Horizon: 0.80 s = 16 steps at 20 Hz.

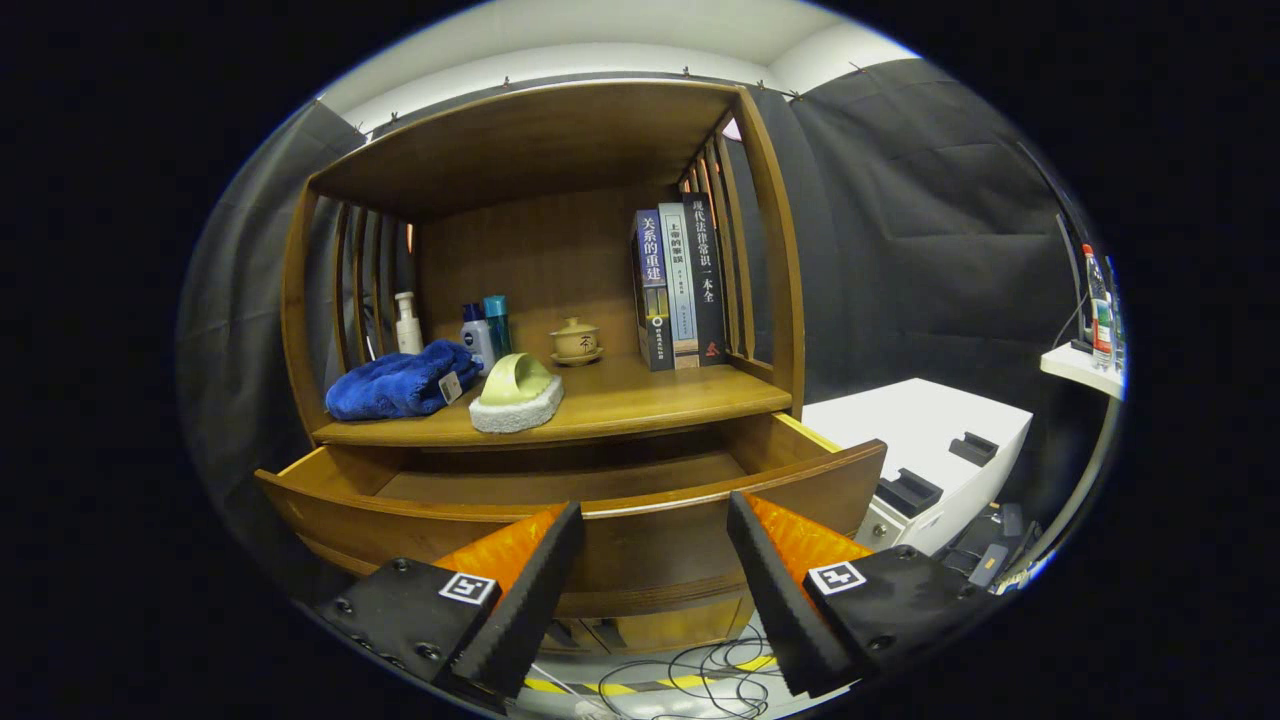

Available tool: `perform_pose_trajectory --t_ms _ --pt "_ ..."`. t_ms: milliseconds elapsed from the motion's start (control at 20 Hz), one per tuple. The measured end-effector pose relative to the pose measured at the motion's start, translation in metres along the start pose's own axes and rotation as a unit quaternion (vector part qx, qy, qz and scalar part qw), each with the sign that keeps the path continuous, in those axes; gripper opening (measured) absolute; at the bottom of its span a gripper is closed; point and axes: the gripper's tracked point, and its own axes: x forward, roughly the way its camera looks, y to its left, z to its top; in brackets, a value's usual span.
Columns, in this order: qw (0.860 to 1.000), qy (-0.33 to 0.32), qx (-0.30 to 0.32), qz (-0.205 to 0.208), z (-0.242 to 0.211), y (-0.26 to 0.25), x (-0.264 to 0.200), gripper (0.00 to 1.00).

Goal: Pull open the drawer, take out the items inside it, and place them on the countertop above the cabinet.

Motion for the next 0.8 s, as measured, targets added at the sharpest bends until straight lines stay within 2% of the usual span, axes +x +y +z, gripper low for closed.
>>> perform_pose_trajectory --t_ms 800 --pt "1.000 -0.001 -0.007 0.003 0.008 0.011 0.066 0.98"
